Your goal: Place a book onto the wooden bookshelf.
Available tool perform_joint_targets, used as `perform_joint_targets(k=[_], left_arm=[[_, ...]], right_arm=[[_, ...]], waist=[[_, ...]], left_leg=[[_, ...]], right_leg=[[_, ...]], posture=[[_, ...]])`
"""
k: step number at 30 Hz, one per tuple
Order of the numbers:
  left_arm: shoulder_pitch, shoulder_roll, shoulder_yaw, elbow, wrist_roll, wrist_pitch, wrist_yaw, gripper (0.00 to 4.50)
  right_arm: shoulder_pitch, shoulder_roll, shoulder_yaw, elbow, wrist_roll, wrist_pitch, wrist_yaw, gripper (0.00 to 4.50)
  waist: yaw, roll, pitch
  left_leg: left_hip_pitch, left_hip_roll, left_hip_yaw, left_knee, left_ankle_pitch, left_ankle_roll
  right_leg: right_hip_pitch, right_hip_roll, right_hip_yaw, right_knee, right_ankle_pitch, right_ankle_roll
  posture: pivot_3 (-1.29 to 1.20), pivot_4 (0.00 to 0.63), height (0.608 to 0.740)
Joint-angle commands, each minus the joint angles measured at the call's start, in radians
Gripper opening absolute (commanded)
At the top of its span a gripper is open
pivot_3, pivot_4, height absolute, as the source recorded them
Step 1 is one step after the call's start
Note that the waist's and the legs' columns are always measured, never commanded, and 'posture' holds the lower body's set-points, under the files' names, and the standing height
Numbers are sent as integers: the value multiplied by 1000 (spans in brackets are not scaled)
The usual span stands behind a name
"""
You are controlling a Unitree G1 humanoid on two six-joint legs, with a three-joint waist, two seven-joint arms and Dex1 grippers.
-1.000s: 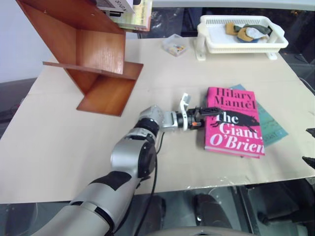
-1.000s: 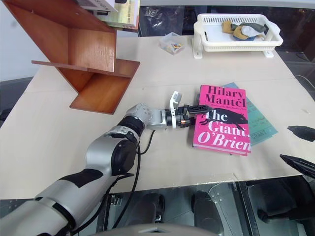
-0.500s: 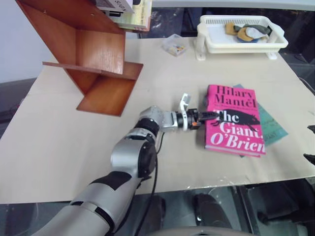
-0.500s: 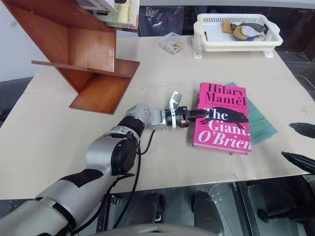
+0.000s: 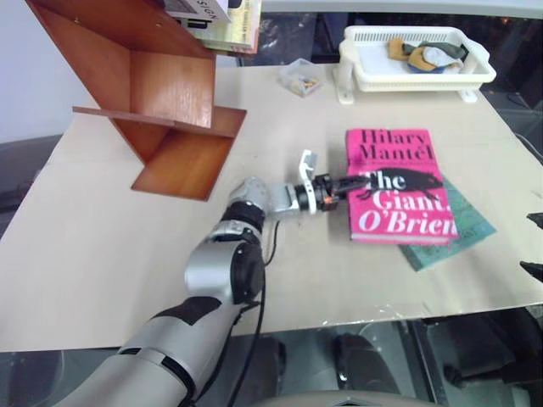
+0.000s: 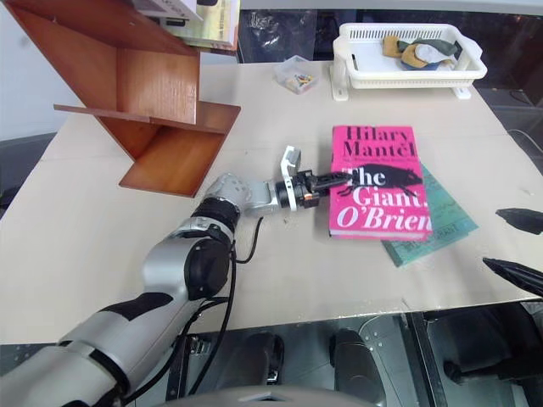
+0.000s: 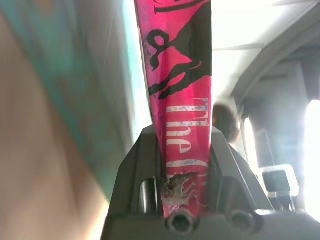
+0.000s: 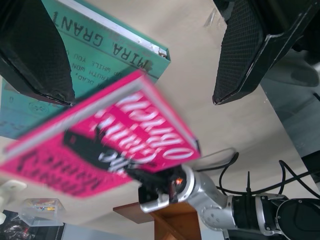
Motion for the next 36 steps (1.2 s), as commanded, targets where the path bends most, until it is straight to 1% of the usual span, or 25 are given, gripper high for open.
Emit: perform_joint_targets(k=[1,4,7,8,11,14,17,20,23,26,29,34,36], left_arm=[[32,-16,10,-216,-63,5,32,548],[108,-30,-51,-460,-56,-21,80,548],[176,-17,-148,-648,6,-86,121,548],[199,-2,-192,-710,44,-133,134,548],[251,58,-311,-853,150,-262,148,548],[290,166,-467,-962,307,-446,121,548],[301,282,-578,-1035,457,-623,112,548],[298,368,-624,-1071,546,-716,115,548],[291,447,-656,-1099,630,-766,114,548],[276,540,-674,-1144,745,-849,125,548],[263,611,-670,-1185,824,-938,131,548],[224,712,-650,-1259,883,-1040,75,548],[211,743,-644,-1267,883,-1079,44,548]], right_arm=[[-33,-20,-2,2,22,0,10,4500],[-70,-26,23,15,27,6,12,4500],[-116,-31,72,43,9,-9,18,4500],[-135,-30,91,55,5,-13,22,4500],[-205,-23,146,107,-2,-27,25,4500],[-301,-6,192,172,18,-21,23,4500],[-393,10,236,237,31,-11,39,4500],[-479,26,265,288,49,6,51,4500],[-548,34,297,335,54,15,70,4500],[-616,48,340,381,55,32,88,4500],[-679,51,379,440,52,57,109,4500],[-751,31,472,526,36,68,120,4500],[-763,27,499,549,36,58,120,4500]], waist=[[-1,0,0],[0,0,0],[1,0,0],[2,0,0],[3,0,0],[1,-1,1],[-1,0,0],[1,0,0],[1,0,1],[3,0,1],[4,0,1],[7,0,1],[7,0,1]], left_leg=[[0,0,0,0,0,0],[0,1,0,0,1,-2],[0,1,0,0,1,-3],[0,1,0,0,2,-3],[0,1,0,0,2,-4],[1,1,1,0,2,-4],[3,1,1,0,2,-4],[3,1,1,0,2,-4],[3,1,1,0,0,0],[-1,2,0,0,0,0],[-6,2,0,0,1,-1],[-10,2,0,1,2,-3],[-10,2,0,1,0,1]], right_leg=[[0,0,0,0,0,0],[0,0,0,0,0,0],[0,-1,1,0,0,0],[0,-1,1,0,0,0],[0,-1,1,1,0,0],[0,-1,1,1,1,0],[1,0,2,1,1,-1],[2,0,2,1,1,-1],[2,0,2,1,1,-1],[-1,0,0,0,1,-1],[-6,-2,1,0,1,-1],[-8,-3,-1,-1,1,-1],[-8,-3,-1,-1,1,-1]], posture=[[0,150,740],[0,150,740],[0,150,740],[0,150,740],[0,150,740],[0,150,740],[0,150,740],[0,150,740],[0,150,740],[0,150,740],[0,150,740],[0,150,740],[0,150,740]])
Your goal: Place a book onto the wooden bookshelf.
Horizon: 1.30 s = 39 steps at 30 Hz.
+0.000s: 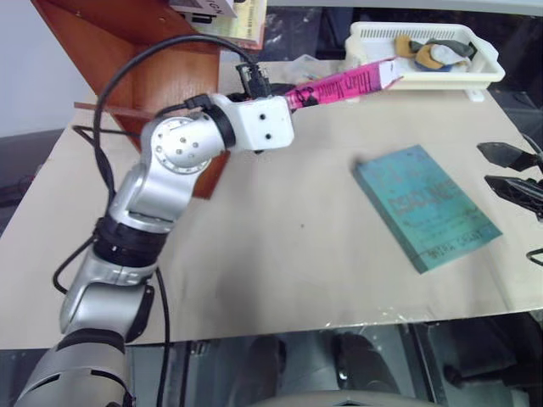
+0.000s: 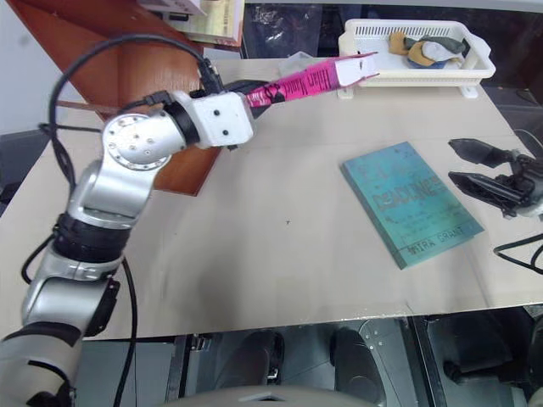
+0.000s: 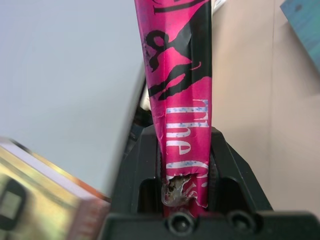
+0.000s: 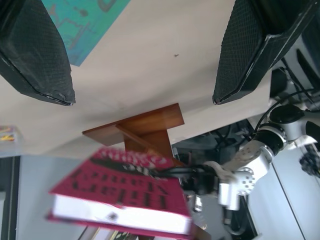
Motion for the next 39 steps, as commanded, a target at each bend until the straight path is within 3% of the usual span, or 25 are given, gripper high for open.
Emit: perform_joint_targets(k=[1,6,14,23,29,39], left_arm=[[-53,64,33,-66,27,-89,-51,548],[-81,193,43,-91,-24,-136,-240,548],[-29,316,150,-124,-150,-96,-388,548],[-22,423,265,-136,-254,-56,-462,548],[60,519,339,-40,-285,-71,-509,548],[152,566,390,73,-273,-124,-483,548]], right_arm=[[-29,-27,28,26,10,-13,67,4500],[-92,-33,74,95,26,-32,67,4500],[-159,-59,160,196,31,-97,67,4500],[-202,-73,210,250,63,-123,67,4500],[-219,-82,248,233,105,-120,67,4500],[-267,-106,306,89,173,-117,67,4500]], waist=[[-2,0,0],[-10,1,1],[-10,1,1],[-10,1,1],[-13,2,2],[-26,2,2]], left_leg=[[0,0,0,0,0,0],[0,0,1,0,0,0],[1,1,1,1,0,1],[1,1,1,1,0,1],[1,1,1,1,0,1],[1,3,0,1,-1,1]], right_leg=[[0,0,0,0,0,0],[0,1,0,1,0,0],[0,2,-1,1,0,0],[0,2,-1,1,0,0],[0,2,-1,1,0,0],[0,2,-1,2,0,0]], posture=[[0,150,740],[0,150,740],[0,150,740],[0,150,740],[0,150,740],[0,150,740]])
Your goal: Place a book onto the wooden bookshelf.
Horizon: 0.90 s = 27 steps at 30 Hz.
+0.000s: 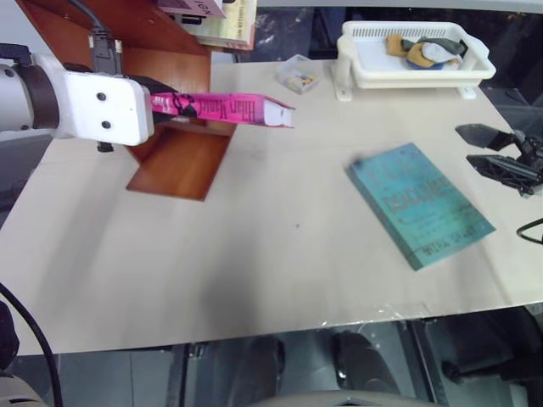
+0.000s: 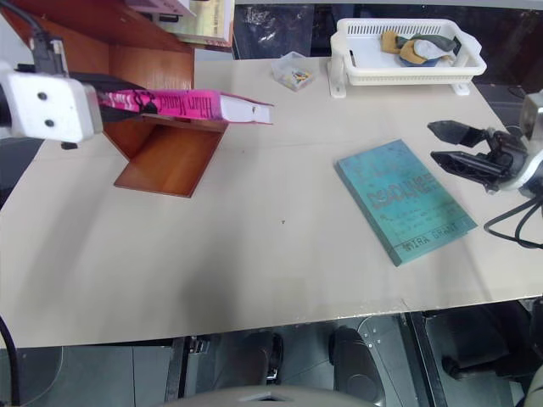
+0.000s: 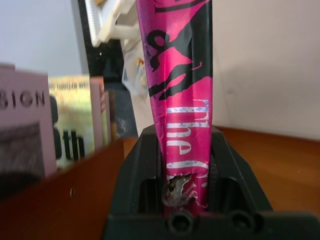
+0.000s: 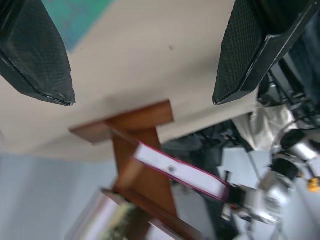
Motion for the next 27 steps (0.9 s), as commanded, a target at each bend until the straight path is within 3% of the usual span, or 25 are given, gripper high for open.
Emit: perform_joint_targets(k=[1,17,27], left_arm=[[3,25,45,39,-3,-30,20,548],[29,27,44,158,-1,-117,44,548],[-81,49,-24,345,85,-294,59,548]], right_arm=[[-44,-26,8,-56,22,-23,55,4500],[-33,-48,-5,-84,47,-17,55,4500],[-13,-53,-7,-81,33,-38,55,4500]], waist=[[-3,0,0],[-9,0,0],[-8,0,0]], left_leg=[[0,0,0,0,0,0],[-1,0,1,0,0,0],[-2,0,1,0,0,0]], right_leg=[[0,0,0,0,0,0],[-3,0,1,1,0,0],[-3,0,1,1,0,0]], posture=[[0,150,740],[0,150,740],[0,150,740]])
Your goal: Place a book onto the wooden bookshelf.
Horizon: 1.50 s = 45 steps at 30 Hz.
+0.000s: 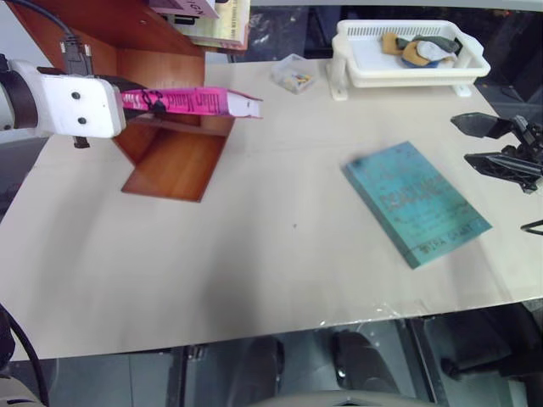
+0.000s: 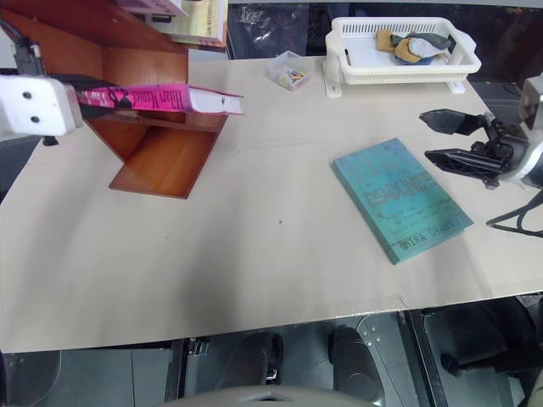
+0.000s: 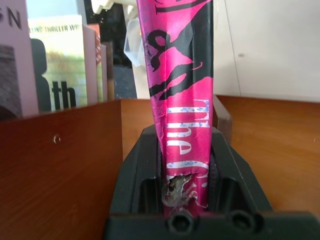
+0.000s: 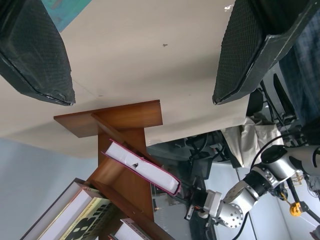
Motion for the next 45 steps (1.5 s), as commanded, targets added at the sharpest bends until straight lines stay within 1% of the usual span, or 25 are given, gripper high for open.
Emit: perform_joint_targets(k=[1,8,14,19,25,32,33,34,35,37,39,45], left_arm=[[-47,34,4,49,21,-62,10,548],[-61,18,3,131,-35,-131,-17,548],[-104,27,-19,265,-8,-264,-18,548],[-155,24,-36,357,4,-331,-18,548],[-194,31,-58,442,52,-379,15,548],[-206,31,-67,494,57,-409,22,548],[-208,30,-69,498,59,-414,27,1582],[-212,28,-71,503,63,-421,35,1896],[-217,25,-72,508,67,-428,42,2313],[-221,25,-73,516,72,-432,49,3229],[-223,26,-75,520,74,-431,50,4284],[-225,49,-73,516,77,-420,34,4284]], right_arm=[[-7,-26,-34,-8,10,-20,54,4500],[-2,-25,-42,-1,1,-33,54,4500],[6,-30,-43,5,0,-40,54,4500],[12,-29,-46,6,-5,-46,54,4500],[15,-29,-49,8,-10,-51,54,4500],[12,-27,-49,17,-22,-61,54,4500],[11,-27,-48,17,-23,-61,54,4500],[11,-26,-48,18,-24,-62,54,4500],[10,-25,-47,19,-25,-62,54,4500],[8,-24,-46,21,-28,-64,54,4500],[6,-23,-45,22,-30,-64,54,4500],[7,-27,-45,31,-31,-69,54,4500]], waist=[[0,0,0],[0,0,0],[0,0,0],[0,0,0],[0,0,0],[-5,0,0],[-5,0,0],[-5,0,0],[-4,0,0],[-2,0,0],[-1,0,0],[-1,0,0]], left_leg=[[0,0,0,0,0,0],[-1,0,0,0,0,0],[-1,0,0,0,0,0],[-2,0,0,0,0,0],[-2,-1,0,0,0,0],[-2,-1,0,0,0,0],[-2,-1,0,1,0,0],[-2,-1,1,1,0,0],[-2,-1,0,1,0,0],[-2,-1,0,1,0,0],[-2,-1,0,1,0,0],[-3,-1,0,1,0,0]], right_leg=[[0,0,0,0,0,0],[-1,0,0,0,0,0],[-1,0,0,0,0,0],[-2,0,0,0,0,0],[-2,0,0,1,0,0],[-3,0,0,2,0,0],[-3,0,0,2,0,0],[-3,0,0,2,0,0],[-3,0,0,3,0,0],[-3,0,0,2,0,0],[-3,0,0,2,0,0],[-3,0,0,2,0,0]], posture=[[0,150,740],[0,150,740],[0,150,740],[0,150,740],[0,150,740],[0,150,740],[0,150,740],[0,150,740],[0,150,740],[0,150,740],[0,150,740],[0,150,740]])
